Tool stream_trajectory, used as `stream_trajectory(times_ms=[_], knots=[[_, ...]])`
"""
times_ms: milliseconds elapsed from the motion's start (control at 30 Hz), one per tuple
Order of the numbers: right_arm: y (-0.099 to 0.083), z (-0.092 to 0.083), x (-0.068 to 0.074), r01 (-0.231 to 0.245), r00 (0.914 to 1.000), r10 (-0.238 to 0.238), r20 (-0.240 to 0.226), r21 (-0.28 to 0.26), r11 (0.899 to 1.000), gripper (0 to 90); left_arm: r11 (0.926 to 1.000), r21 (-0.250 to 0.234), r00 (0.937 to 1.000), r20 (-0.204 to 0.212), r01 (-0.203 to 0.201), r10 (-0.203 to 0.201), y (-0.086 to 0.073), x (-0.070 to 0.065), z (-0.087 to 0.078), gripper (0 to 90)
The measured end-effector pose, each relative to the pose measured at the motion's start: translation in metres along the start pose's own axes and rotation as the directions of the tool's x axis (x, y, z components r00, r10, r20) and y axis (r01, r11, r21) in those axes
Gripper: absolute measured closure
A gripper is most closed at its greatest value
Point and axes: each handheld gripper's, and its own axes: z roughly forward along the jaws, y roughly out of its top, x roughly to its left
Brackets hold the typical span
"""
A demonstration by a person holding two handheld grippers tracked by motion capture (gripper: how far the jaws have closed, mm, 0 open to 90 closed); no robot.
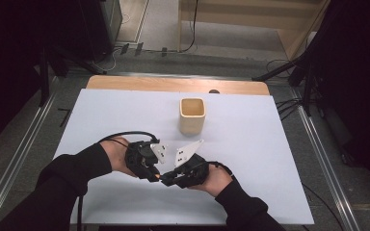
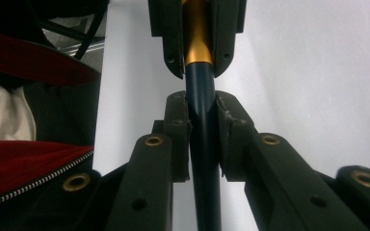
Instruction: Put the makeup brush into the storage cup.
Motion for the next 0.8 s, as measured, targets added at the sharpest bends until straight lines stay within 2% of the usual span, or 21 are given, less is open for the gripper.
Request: stream_trajectory(times_ms=[200, 233, 300, 433, 600, 633, 667, 733, 800], knots=[[0.0, -0.002, 0.0, 0.009, 0.9999, -0.009, -0.014, -0.008, 1.0, 79.3, 0.9999, -0.009, 0.9997, 0.022, 0.004, -0.004, 0.0, 0.002, -0.002, 76.4], [0.0, -0.003, -0.001, 0.005, 0.9999, -0.005, -0.015, -0.011, 1.0, 79.4, 0.9997, -0.022, 0.9996, 0.027, 0.011, -0.011, 0.0, 0.002, -0.003, 71.6], [0.0, -0.004, -0.001, -0.002, 0.9999, 0.002, -0.013, -0.015, 1.0, 79.4, 0.9985, -0.046, 0.9993, 0.026, 0.029, -0.028, -0.001, 0.004, -0.006, 53.6], [-0.002, -0.008, -0.002, -0.007, 0.9999, 0.007, -0.008, -0.019, 1.0, 79.4, 0.9885, -0.135, 0.9974, 0.034, 0.068, -0.064, -0.007, 0.008, -0.016, 42.1], [-0.007, -0.016, -0.005, -0.035, 0.9993, 0.035, 0.008, -0.034, 0.999, 79.3, 0.9621, -0.24, 0.9915, 0.017, 0.129, -0.129, -0.02, 0.011, -0.024, 36.2], [-0.008, -0.019, -0.007, -0.044, 0.999, 0.044, 0.01, -0.047, 0.998, 79.4, 0.9547, -0.256, 0.9883, 0.023, 0.152, -0.151, -0.023, 0.011, -0.026, 35.8], [-0.009, -0.022, -0.008, -0.059, 0.9982, 0.059, 0.008, -0.057, 0.997, 79.4, 0.9491, -0.268, 0.9857, 0.011, 0.165, -0.168, -0.025, 0.011, -0.027, 35.5], [-0.011, -0.028, -0.008, -0.055, 0.9978, 0.057, 0.033, -0.069, 0.996, 79.4, 0.9284, -0.32, 0.9809, 0.016, 0.189, -0.194, -0.031, 0.012, -0.031, 34.3], [-0.013, -0.033, -0.008, -0.07, 0.9962, 0.074, 0.047, -0.081, 0.994, 79.3, 0.9141, -0.354, 0.9773, 0.001, 0.199, -0.212, -0.034, 0.011, -0.034, 34.0]])
